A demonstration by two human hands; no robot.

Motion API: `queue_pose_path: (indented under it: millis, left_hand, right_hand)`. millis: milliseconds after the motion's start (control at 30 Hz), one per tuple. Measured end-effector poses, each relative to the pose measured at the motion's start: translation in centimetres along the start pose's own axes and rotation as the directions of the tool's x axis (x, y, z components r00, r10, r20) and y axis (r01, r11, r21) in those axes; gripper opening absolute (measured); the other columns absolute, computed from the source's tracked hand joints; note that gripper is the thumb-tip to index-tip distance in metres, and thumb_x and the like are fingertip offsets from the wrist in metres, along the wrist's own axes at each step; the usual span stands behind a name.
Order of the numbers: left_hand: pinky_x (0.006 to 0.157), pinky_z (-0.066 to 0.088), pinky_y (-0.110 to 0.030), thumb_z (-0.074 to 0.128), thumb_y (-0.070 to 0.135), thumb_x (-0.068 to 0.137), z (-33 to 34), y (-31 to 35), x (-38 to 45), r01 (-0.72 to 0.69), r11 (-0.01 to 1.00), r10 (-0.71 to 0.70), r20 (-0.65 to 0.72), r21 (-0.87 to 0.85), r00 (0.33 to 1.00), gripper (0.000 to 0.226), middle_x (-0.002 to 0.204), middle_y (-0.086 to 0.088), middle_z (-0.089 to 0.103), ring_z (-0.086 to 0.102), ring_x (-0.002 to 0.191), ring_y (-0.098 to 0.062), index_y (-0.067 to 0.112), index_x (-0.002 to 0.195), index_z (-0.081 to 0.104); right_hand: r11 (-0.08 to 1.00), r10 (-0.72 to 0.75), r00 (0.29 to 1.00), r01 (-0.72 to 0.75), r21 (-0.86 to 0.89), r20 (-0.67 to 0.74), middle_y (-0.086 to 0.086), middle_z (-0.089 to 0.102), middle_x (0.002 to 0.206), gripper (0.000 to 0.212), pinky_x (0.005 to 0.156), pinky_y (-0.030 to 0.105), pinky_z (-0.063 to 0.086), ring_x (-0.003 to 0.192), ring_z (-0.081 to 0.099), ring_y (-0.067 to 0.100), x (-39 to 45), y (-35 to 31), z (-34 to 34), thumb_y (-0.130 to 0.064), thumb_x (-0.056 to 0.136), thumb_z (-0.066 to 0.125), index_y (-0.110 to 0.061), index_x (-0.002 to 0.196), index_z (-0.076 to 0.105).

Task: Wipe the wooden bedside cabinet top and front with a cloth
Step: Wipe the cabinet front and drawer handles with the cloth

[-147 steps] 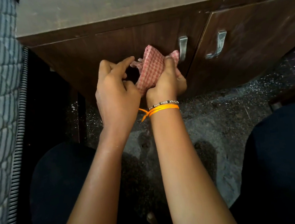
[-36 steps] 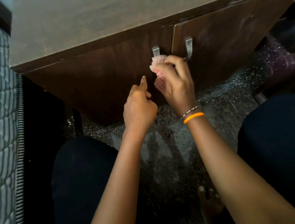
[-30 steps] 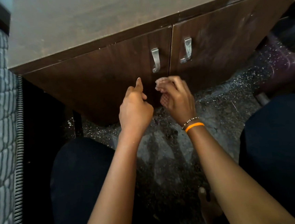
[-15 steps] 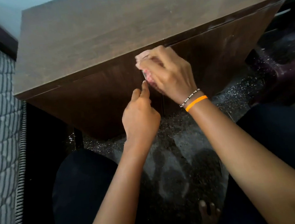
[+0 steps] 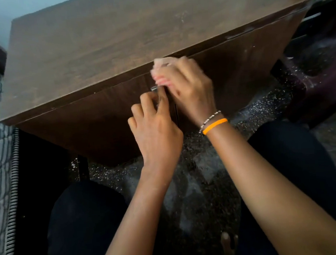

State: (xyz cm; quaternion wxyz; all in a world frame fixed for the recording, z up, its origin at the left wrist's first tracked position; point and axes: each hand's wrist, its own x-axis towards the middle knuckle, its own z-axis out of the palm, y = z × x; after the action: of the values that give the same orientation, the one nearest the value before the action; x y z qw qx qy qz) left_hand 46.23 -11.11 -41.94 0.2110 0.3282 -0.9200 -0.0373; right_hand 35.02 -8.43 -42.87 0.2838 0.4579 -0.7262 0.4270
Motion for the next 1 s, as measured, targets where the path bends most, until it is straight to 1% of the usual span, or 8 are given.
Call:
queue_pose_path:
  millis: [167, 267, 367, 433, 600, 667, 833, 1000]
  left_hand:
    - [0.107, 0.026, -0.046, 0.046, 0.004, 0.069, 0.0, 0.4, 0.4, -0.079, 0.996, 0.079, -0.013, 0.031, 0.997, 0.074, 0.137, -0.014, 0.041, 0.032, 0.127, -0.031, 0.012, 0.141, 0.034]
    - [0.113, 0.000, -0.050, 0.047, -0.003, 0.071, 0.4, 1.5, 1.1, -0.207, 0.976, 0.206, 0.015, 0.068, 0.978, 0.075, 0.147, -0.016, 0.031, 0.017, 0.141, -0.034, 0.007, 0.143, 0.028]
    - [0.110, -0.002, -0.051, 0.045, -0.004, 0.072, 0.8, 3.0, 2.0, -0.321, 0.937, 0.319, 0.037, 0.135, 0.947, 0.074, 0.152, -0.016, 0.023, 0.012, 0.143, -0.035, 0.004, 0.143, 0.025]
    - [0.110, -0.002, -0.049, 0.044, -0.004, 0.072, 0.8, 3.9, 2.8, -0.361, 0.915, 0.358, 0.052, 0.179, 0.932, 0.077, 0.154, -0.016, 0.016, 0.010, 0.143, -0.035, 0.003, 0.145, 0.020]
    - [0.112, -0.008, -0.046, 0.025, 0.005, 0.076, 0.6, 5.0, 4.9, -0.413, 0.877, 0.399, 0.109, 0.245, 0.911, 0.074, 0.156, -0.016, -0.002, -0.004, 0.143, -0.033, 0.004, 0.146, 0.001]
    - [0.112, -0.009, -0.046, 0.022, 0.006, 0.076, 1.0, 5.1, 5.5, -0.434, 0.859, 0.412, 0.135, 0.271, 0.901, 0.074, 0.156, -0.016, -0.006, -0.007, 0.143, -0.033, 0.004, 0.146, -0.003]
    - [0.112, -0.007, -0.045, 0.038, 0.006, 0.084, 1.7, 5.9, 6.2, -0.479, 0.835, 0.469, 0.104, 0.271, 0.877, 0.075, 0.156, -0.014, -0.006, -0.005, 0.144, -0.031, 0.004, 0.146, -0.005]
    - [0.113, -0.004, -0.046, 0.027, 0.007, 0.080, 2.1, 7.2, 6.4, -0.485, 0.840, 0.477, 0.095, 0.243, 0.874, 0.073, 0.157, -0.013, -0.002, -0.001, 0.144, -0.030, 0.003, 0.146, -0.002]
  right_hand:
    - [0.935, 0.355, 0.883, -0.327, 0.138, -0.307, 0.014, 0.053, 0.094, 0.033, 0.084, 0.020, 0.049, 0.088, 0.061, 0.015, 1.1, 3.8, -1.8, 0.007, 0.072, 0.051, -0.003, 0.097, 0.068]
    - [0.733, 0.674, 0.487, -0.531, 0.425, -0.556, 0.010, 0.052, 0.088, 0.027, 0.082, 0.008, 0.045, 0.081, 0.056, -0.004, 1.6, 8.3, -2.3, 0.017, 0.068, 0.054, 0.004, 0.088, 0.067]
    - [0.425, 0.895, 0.173, -0.615, 0.664, -0.412, 0.012, 0.056, 0.089, 0.031, 0.086, 0.029, 0.051, 0.086, 0.059, 0.019, 1.0, 11.1, -2.0, 0.016, 0.068, 0.057, 0.009, 0.096, 0.068]
    - [0.454, 0.880, 0.216, -0.646, 0.613, -0.424, 0.012, 0.058, 0.091, 0.035, 0.086, 0.016, 0.047, 0.086, 0.058, 0.021, 0.3, 9.8, -2.0, 0.015, 0.068, 0.055, 0.006, 0.099, 0.069]
    - [0.883, 0.466, 0.771, -0.375, 0.283, -0.433, 0.007, 0.046, 0.102, 0.042, 0.093, 0.011, 0.041, 0.098, 0.056, 0.019, 1.4, 5.7, -2.0, 0.015, 0.074, 0.051, 0.001, 0.111, 0.066]
    - [0.861, 0.509, 0.662, -0.397, 0.319, -0.550, 0.006, 0.047, 0.101, 0.041, 0.093, 0.017, 0.044, 0.096, 0.056, 0.017, 2.6, 7.7, -2.2, 0.010, 0.075, 0.048, 0.003, 0.111, 0.066]
    - [0.477, 0.842, -0.013, -0.451, 0.754, -0.539, 0.010, 0.054, 0.094, 0.037, 0.076, 0.013, 0.051, 0.094, 0.062, 0.030, 3.6, 15.2, -3.3, 0.022, 0.078, 0.049, 0.013, 0.112, 0.062]
    - [0.524, 0.828, 0.032, -0.399, 0.753, -0.560, 0.019, 0.054, 0.095, 0.035, 0.086, 0.013, 0.051, 0.106, 0.060, 0.037, 2.3, 14.1, -1.1, 0.021, 0.079, 0.050, 0.016, 0.113, 0.059]
